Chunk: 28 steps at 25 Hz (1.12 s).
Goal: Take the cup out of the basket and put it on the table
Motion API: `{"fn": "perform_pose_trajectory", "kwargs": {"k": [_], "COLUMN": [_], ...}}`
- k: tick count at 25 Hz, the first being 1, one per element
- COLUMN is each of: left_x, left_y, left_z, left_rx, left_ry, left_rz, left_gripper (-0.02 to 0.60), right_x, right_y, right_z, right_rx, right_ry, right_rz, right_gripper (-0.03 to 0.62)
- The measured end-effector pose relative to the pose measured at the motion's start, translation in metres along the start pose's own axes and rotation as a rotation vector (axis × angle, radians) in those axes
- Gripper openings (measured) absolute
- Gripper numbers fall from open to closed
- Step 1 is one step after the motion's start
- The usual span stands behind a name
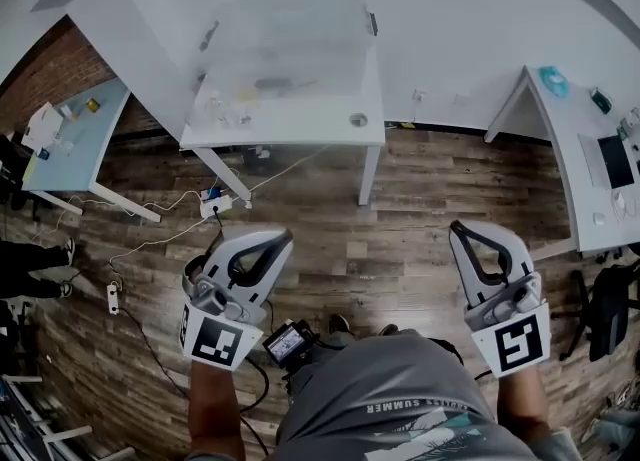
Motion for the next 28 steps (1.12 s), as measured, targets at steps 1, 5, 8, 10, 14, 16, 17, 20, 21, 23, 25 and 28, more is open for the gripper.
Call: {"fn": "perform_pose_trajectory", "kwargs": {"k": [1, 5, 8, 10, 14, 16, 17, 20, 21, 23, 25, 28], "left_x": [0.005, 0.021, 0.031, 0.037, 0.038, 0.036, 0.036, 0.034, 0.034, 0.034, 0.039, 0.053], "left_y": [0.004, 0.016, 0.021, 0.026, 0.031, 0.034, 0.037, 0.042, 0.042, 0.041, 0.040, 0.032], "left_z": [0.000, 0.005, 0.013, 0.023, 0.049, 0.061, 0.067, 0.087, 0.094, 0.107, 0.114, 0.118], "left_rx": [0.002, 0.019, 0.026, 0.026, 0.018, 0.015, 0.010, -0.004, -0.003, 0.001, -0.003, 0.014], "left_ry": [-0.005, -0.020, -0.015, -0.004, 0.017, 0.032, 0.042, 0.074, 0.091, 0.116, 0.121, 0.141], "left_rz": [-0.004, -0.015, -0.033, -0.035, -0.036, -0.035, -0.033, -0.025, -0.019, -0.004, 0.020, 0.039], "left_gripper": [0.017, 0.015, 0.017, 0.015, 0.015, 0.015, 0.015, 0.017, 0.015, 0.017, 0.015, 0.017], "right_x": [-0.001, 0.001, 0.005, 0.010, 0.025, 0.031, 0.034, 0.042, 0.046, 0.055, 0.062, 0.070], "right_y": [0.000, -0.002, -0.010, -0.019, -0.042, -0.056, -0.063, -0.086, -0.093, -0.106, -0.116, -0.127], "right_z": [0.006, 0.024, 0.037, 0.045, 0.060, 0.066, 0.070, 0.077, 0.079, 0.083, 0.088, 0.096], "right_rx": [0.003, 0.012, 0.003, -0.004, -0.019, -0.032, -0.039, -0.060, -0.067, -0.083, -0.095, -0.100], "right_ry": [0.009, 0.035, 0.041, 0.036, 0.019, 0.004, -0.005, -0.030, -0.036, -0.044, -0.050, -0.059], "right_rz": [-0.014, -0.040, -0.030, -0.026, 0.012, 0.024, 0.028, 0.038, 0.042, 0.048, 0.053, 0.076], "right_gripper": [0.011, 0.011, 0.011, 0.011, 0.011, 0.011, 0.011, 0.011, 0.011, 0.011, 0.011, 0.011]}}
Point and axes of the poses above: the fingertips, and each gripper's own axes: z forward along the fingers, y to its left, x out of its underside, the point moved 2 cm from there along -z, backward along the fingers, and after that the axes turned 3 degrees about -y, right-handed, at the moved point
